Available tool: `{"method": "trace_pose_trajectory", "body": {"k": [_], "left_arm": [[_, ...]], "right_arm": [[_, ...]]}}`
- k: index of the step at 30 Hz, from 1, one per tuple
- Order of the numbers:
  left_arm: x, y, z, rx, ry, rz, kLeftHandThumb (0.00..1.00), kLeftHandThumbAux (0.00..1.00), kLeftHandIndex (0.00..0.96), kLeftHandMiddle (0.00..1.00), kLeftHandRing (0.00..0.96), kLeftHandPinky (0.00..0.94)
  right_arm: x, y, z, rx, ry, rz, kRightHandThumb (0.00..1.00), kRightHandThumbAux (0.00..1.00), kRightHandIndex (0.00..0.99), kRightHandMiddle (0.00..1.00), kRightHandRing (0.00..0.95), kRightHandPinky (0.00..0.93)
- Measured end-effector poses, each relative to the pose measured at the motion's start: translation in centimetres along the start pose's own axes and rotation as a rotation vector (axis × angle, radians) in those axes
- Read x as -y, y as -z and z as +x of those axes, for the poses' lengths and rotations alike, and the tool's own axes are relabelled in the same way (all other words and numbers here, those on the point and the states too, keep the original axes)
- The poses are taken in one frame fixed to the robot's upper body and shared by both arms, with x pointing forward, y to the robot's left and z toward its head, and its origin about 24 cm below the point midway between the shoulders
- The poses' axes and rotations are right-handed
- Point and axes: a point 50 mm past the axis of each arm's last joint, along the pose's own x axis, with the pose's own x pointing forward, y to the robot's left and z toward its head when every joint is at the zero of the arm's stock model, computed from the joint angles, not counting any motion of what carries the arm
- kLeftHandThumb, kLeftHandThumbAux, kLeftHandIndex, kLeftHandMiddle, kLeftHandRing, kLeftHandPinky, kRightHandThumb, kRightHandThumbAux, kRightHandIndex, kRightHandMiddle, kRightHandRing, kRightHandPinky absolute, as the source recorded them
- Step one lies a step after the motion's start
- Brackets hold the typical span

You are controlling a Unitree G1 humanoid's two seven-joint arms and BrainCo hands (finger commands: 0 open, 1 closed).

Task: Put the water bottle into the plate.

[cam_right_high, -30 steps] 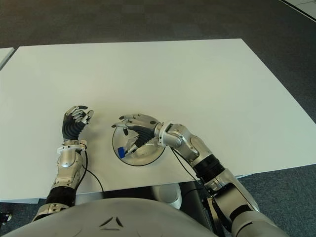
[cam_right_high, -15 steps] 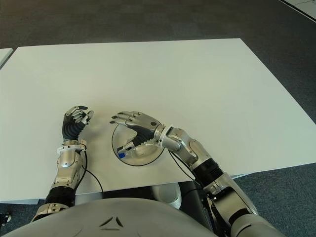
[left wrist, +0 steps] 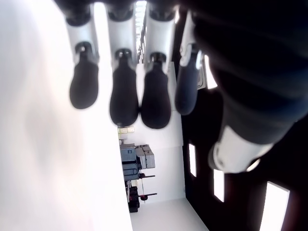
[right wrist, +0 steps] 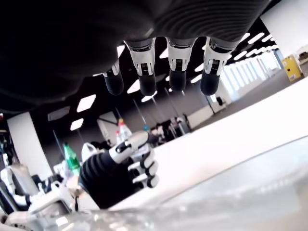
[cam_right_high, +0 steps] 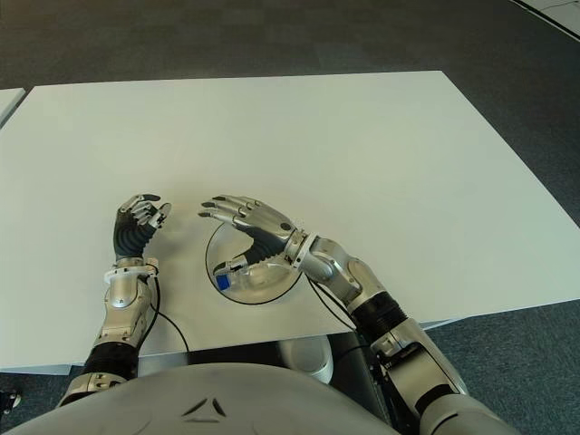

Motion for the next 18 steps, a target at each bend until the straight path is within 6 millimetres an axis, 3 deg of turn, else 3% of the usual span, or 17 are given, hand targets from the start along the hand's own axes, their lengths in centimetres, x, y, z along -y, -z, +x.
{"method": "trace_pose_trajectory", "body": {"k": [11, 18], "left_arm": [[0.0, 0.0, 0.0, -0.001, -0.004, -0.009, 0.709, 0.715, 0.437, 0.702, 0.681, 0.667], [0.1, 0.0, 0.0, 0.0, -0.005, -0.01, 0.708, 0.715, 0.437, 0.71, 0.691, 0.682]], "right_arm": [[1.7, 0.2, -0.6, 0.048, 0.216, 0.002, 0.172, 0.289, 0.0, 0.0, 0.0, 0.0], [3.2, 0.9, -1.4, 0.043, 0.421, 0.016, 0.205, 0.333, 0.0, 0.0, 0.0, 0.0]]}}
